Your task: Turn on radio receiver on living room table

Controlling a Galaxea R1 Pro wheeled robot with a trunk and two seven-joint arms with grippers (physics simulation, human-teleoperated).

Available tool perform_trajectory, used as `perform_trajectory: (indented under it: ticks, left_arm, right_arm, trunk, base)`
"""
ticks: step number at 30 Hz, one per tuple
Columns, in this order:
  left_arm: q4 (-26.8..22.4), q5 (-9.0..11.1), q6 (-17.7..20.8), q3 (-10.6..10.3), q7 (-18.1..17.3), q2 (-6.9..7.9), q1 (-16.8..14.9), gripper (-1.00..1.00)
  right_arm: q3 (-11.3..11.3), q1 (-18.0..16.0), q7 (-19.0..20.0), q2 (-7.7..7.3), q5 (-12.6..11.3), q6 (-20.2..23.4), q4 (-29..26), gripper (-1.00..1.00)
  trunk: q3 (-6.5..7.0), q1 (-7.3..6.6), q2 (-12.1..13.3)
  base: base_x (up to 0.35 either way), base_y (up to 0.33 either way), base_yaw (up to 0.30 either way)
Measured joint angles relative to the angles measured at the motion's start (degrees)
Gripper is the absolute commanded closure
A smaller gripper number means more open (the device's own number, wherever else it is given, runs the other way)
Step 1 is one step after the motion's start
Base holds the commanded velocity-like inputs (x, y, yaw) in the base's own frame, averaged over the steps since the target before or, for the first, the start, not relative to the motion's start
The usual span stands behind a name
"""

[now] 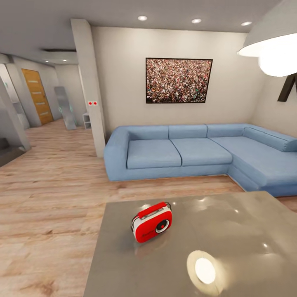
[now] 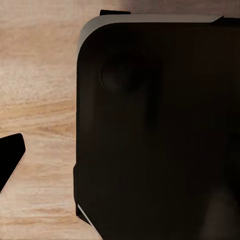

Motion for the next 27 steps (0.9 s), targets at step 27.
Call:
perform_trajectory:
  ticks: [27]
  left_arm:
    - [0.0, 0.0, 0.0, 0.0, 0.0, 0.04, 0.0, -1.0]
  right_arm:
    - [0.2, 0.0, 0.0, 0.0, 0.1, -0.1, 0.0, -1.0]
  trunk:
    - [0.0, 0.0, 0.0]
  base:
    - [0.128, 0.0, 0.031]
